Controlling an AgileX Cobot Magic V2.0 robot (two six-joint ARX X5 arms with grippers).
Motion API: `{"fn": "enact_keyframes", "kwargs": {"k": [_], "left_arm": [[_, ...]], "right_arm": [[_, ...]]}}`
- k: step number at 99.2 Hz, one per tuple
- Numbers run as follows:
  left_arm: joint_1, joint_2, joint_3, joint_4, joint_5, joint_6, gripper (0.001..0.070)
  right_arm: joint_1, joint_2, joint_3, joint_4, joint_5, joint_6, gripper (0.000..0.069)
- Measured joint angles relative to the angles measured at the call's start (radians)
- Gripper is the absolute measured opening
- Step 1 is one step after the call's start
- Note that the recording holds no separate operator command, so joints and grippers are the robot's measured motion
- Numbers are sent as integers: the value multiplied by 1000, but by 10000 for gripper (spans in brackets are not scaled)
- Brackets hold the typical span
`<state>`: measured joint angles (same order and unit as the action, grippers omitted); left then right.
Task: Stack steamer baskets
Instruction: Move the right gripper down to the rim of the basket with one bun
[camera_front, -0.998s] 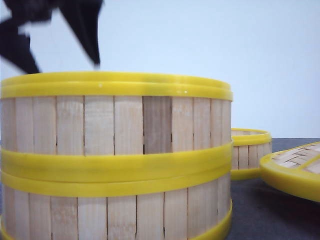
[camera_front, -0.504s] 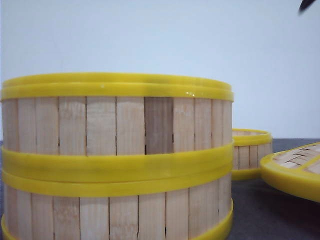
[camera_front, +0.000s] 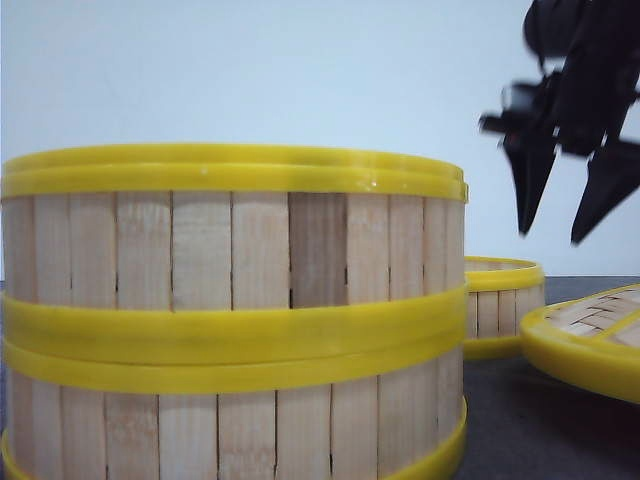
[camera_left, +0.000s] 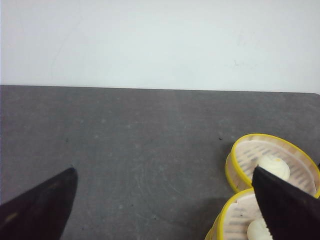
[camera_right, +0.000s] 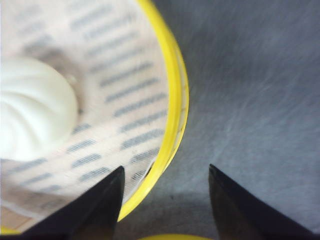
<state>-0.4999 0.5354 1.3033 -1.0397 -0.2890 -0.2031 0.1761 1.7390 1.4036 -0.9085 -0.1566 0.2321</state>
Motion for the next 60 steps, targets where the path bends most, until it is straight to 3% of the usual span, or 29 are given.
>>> {"fn": "enact_keyframes", "kwargs": {"k": [14, 44, 60], "left_arm": [[0, 0, 0, -3, 0, 0, 694], [0, 0, 0, -4, -2, 0, 694], [0, 0, 0, -4, -7, 10, 694]], "right_arm": [[21, 42, 1, 0, 32, 0, 203], [38, 116, 4, 10, 44, 10, 166], [41, 121, 8, 41, 53, 39, 38]]}}
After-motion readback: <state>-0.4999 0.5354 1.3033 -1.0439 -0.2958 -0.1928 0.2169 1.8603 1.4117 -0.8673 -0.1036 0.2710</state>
